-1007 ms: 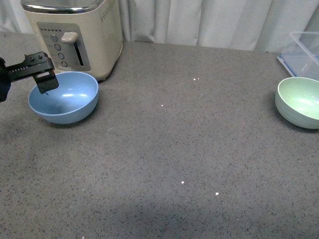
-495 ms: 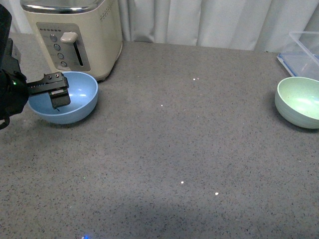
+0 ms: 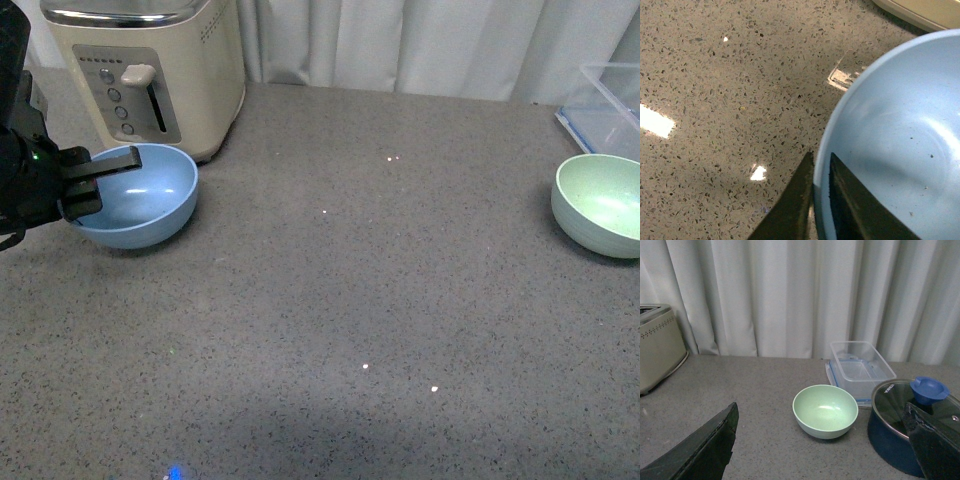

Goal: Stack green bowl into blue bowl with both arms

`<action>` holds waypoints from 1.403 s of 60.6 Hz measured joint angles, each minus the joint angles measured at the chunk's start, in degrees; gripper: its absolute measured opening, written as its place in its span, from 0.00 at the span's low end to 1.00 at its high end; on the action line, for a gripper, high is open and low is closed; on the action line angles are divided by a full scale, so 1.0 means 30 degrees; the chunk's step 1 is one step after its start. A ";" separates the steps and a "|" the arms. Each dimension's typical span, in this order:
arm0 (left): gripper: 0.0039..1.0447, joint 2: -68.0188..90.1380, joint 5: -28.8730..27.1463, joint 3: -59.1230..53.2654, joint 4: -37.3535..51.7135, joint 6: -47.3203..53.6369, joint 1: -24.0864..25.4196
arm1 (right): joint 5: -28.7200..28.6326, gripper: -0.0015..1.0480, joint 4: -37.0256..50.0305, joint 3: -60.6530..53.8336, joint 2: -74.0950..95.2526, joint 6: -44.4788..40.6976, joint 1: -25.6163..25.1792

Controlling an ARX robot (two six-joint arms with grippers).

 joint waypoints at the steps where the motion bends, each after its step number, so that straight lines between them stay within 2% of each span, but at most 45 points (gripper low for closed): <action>1: 0.13 0.0000 0.0007 0.0015 -0.0015 0.0000 0.0000 | 0.0000 0.91 0.0000 0.0007 0.0000 0.0000 0.0000; 6: 0.03 -0.0044 0.0226 0.0182 -0.0080 -0.0117 -0.0007 | 0.0000 0.91 0.0000 0.0000 0.0000 0.0000 0.0000; 19: 0.04 -0.0423 0.0503 0.0860 -0.0940 -0.0372 -0.1020 | -0.0007 0.91 0.0000 0.0000 0.0000 0.0000 0.0000; 34: 0.04 -0.0335 0.1282 0.3410 -0.2331 -0.2565 -0.5646 | -0.0007 0.91 0.0000 0.0000 0.0000 0.0000 0.0000; 50: 0.04 0.1778 0.1304 0.5209 -0.3351 -0.4459 -0.8692 | -0.0007 0.91 0.0000 0.0007 0.0000 0.0000 0.0000; 71: 0.04 0.2922 0.0823 0.6149 -0.4022 -0.4867 -0.8867 | 0.0000 0.91 0.0000 0.0000 0.0000 0.0000 0.0000; 85: 0.35 0.2885 0.1086 0.6142 -0.3869 -0.5202 -0.8706 | 0.0000 0.91 0.0000 0.0007 0.0000 0.0000 0.0000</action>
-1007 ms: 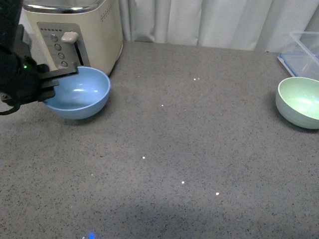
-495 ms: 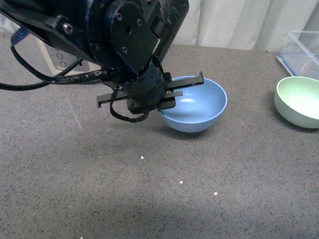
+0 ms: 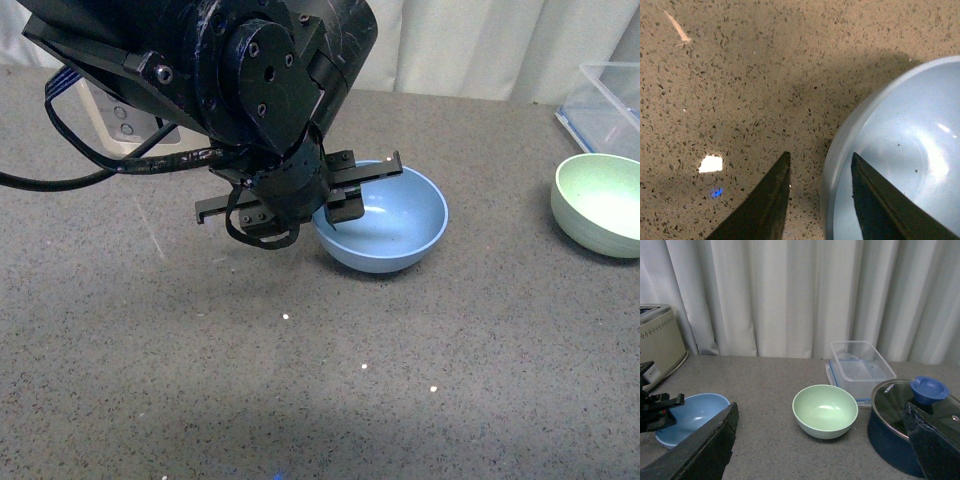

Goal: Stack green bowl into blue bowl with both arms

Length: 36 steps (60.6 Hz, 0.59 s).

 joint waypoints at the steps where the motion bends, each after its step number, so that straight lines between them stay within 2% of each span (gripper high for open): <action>1: 0.38 -0.0051 -0.0029 -0.0022 0.0051 0.0007 0.0044 | 0.0000 0.91 0.0000 -0.0007 0.0000 0.0000 0.0000; 15: 0.71 -0.2251 -0.0313 -0.1807 0.1421 0.0036 0.1180 | 0.0000 0.91 0.0000 0.0000 0.0000 0.0000 0.0000; 24: 0.96 -0.6098 -0.0321 -0.5027 0.2463 0.0401 0.3060 | 0.0000 0.91 0.0000 -0.0007 0.0000 0.0000 0.0000; 29: 0.93 -0.8000 -0.0175 -0.7104 0.3053 0.0641 0.4146 | 0.0000 0.91 0.0000 -0.0007 0.0000 0.0000 0.0000; 33: 0.83 -0.8357 -0.1297 -1.0229 0.9734 0.3417 0.4794 | 0.0000 0.91 0.0000 -0.0007 0.0000 0.0000 0.0000; 36: 0.74 -0.8408 -0.1166 -1.2641 1.5038 0.5850 0.5202 | -0.0015 0.91 0.0000 -0.0007 0.0000 0.0000 0.0000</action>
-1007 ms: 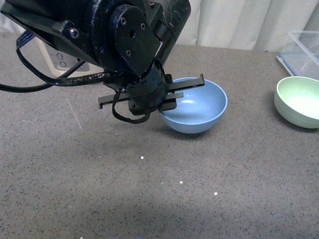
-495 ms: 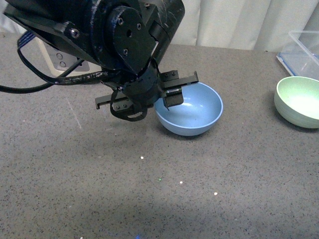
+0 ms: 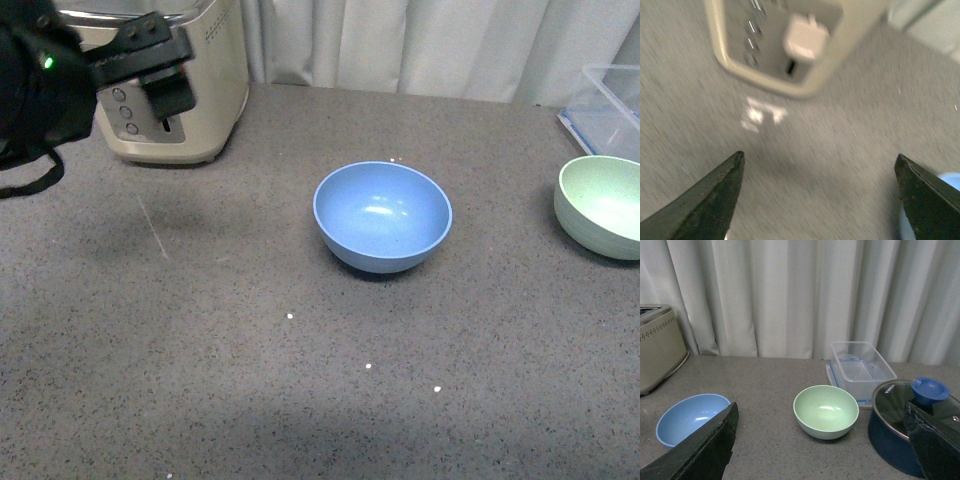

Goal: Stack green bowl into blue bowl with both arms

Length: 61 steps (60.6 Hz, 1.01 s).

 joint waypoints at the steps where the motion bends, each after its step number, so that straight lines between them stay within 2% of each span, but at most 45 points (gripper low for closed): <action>1: 0.73 -0.0015 0.0102 -0.0466 0.0969 0.0452 0.0080 | 0.0007 0.91 0.0000 0.0000 0.0000 0.0000 0.0000; 4: 0.64 -0.0444 0.0284 -0.2382 0.4619 0.2382 0.0342 | 0.0015 0.91 0.0000 0.0000 0.0000 0.0000 0.0000; 9: 0.49 -0.2769 0.0867 -0.4277 0.7650 0.4211 0.0794 | 0.0015 0.91 0.0000 0.0000 0.0000 0.0000 0.0000; 18: 0.21 -0.5850 0.1654 -0.6652 0.7920 0.5275 0.1559 | 0.0015 0.91 0.0000 0.0000 0.0000 0.0000 0.0000; 25: 0.04 -0.7366 0.2098 -0.8233 0.7417 0.5413 0.2106 | 0.0015 0.91 0.0000 0.0000 0.0007 0.0000 0.0000; 46: 0.04 -1.2560 0.3220 -1.0877 0.4962 0.5617 0.3235 | 0.0015 0.91 0.0000 0.0000 0.0000 0.0000 0.0000; 48: 0.04 -1.3238 0.4175 -1.1125 0.4539 0.5646 0.3789 | 0.0007 0.91 0.0000 0.0000 0.0000 0.0000 0.0000; 50: 0.04 -1.3879 0.4357 -1.1315 0.4109 0.5646 0.4153 | 0.0015 0.91 0.0000 0.0000 0.0000 0.0000 0.0000; 61: 0.04 -1.7158 0.4481 -1.2101 0.1639 0.5654 0.4495 | 0.0015 0.91 0.0000 0.0007 0.0000 0.0000 0.0000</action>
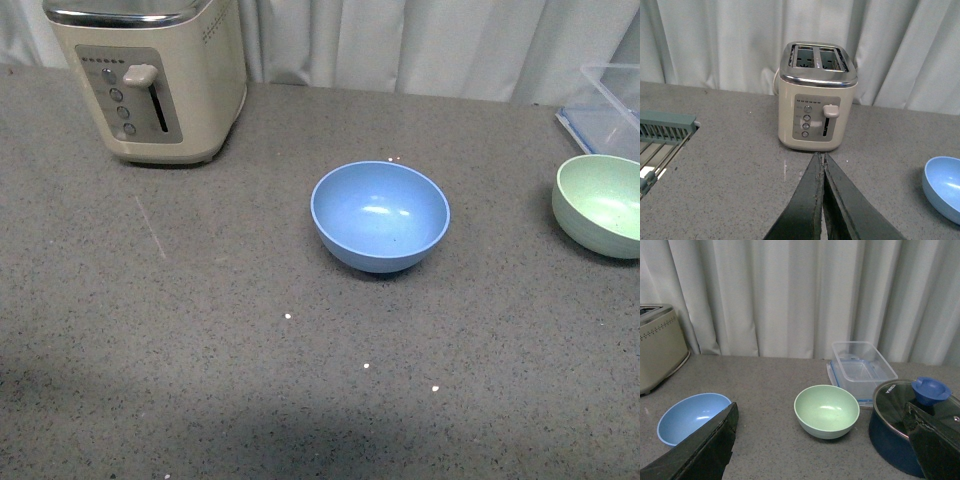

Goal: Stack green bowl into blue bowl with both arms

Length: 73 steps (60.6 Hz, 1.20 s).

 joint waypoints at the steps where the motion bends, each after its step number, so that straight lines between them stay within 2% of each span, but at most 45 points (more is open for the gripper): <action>1: 0.04 -0.0153 0.0000 -0.0022 -0.0124 -0.0007 0.0000 | -0.0007 0.91 0.0000 -0.0007 0.0000 0.0000 0.0000; 31: 0.04 -0.7934 -0.0007 -0.0386 -0.6987 0.0000 0.0007 | -0.0007 0.91 0.0000 -0.0007 0.0000 0.0000 0.0000; 73: 0.04 -1.3107 -0.0007 -0.0393 -1.2014 0.0000 0.0007 | 0.0000 0.91 0.0000 -0.0007 0.0000 0.0000 0.0000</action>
